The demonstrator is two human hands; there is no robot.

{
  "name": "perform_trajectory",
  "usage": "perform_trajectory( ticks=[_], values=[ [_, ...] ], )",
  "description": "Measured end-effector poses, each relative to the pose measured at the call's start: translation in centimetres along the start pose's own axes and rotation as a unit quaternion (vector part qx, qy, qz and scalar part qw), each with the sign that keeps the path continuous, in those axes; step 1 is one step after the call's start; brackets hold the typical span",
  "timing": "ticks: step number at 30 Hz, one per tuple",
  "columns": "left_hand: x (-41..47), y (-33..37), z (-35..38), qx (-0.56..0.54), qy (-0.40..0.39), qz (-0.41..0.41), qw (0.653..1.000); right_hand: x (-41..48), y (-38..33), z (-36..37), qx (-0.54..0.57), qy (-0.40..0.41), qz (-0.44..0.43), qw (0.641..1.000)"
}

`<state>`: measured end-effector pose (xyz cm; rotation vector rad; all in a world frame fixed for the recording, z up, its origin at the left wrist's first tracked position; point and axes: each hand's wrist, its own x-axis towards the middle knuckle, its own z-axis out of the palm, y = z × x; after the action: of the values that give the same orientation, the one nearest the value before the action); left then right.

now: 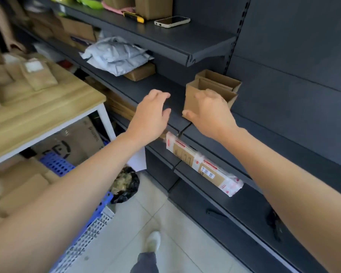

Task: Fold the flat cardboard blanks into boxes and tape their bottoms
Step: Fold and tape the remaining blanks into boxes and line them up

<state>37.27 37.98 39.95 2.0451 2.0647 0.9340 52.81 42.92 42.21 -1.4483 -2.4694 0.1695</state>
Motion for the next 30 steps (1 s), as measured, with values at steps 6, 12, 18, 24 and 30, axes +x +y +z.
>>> perform_trajectory(
  ticks=[6,12,18,24,30],
  values=[
    [-6.0,2.7,-8.6,0.133,0.117,0.014,0.984,-3.5,-7.3,-5.2,-0.02,0.065,-0.131,0.989],
    [-11.3,3.2,-16.6,0.224,0.208,-0.001,0.952,-6.1,-14.6,-8.9,-0.013,0.123,-0.209,0.97],
    [-16.5,2.2,-25.2,0.278,0.276,0.001,0.92,-8.7,-23.6,-12.2,-0.005,0.189,-0.25,0.949],
    [-23.9,-0.7,-32.9,0.29,0.329,0.027,0.898,-13.6,-33.8,-13.0,0.037,0.223,-0.28,0.933],
    [-32.3,-6.6,-36.4,0.31,0.321,-0.027,0.894,-16.8,-43.4,-8.9,0.044,0.186,-0.322,0.927]
  ],
)
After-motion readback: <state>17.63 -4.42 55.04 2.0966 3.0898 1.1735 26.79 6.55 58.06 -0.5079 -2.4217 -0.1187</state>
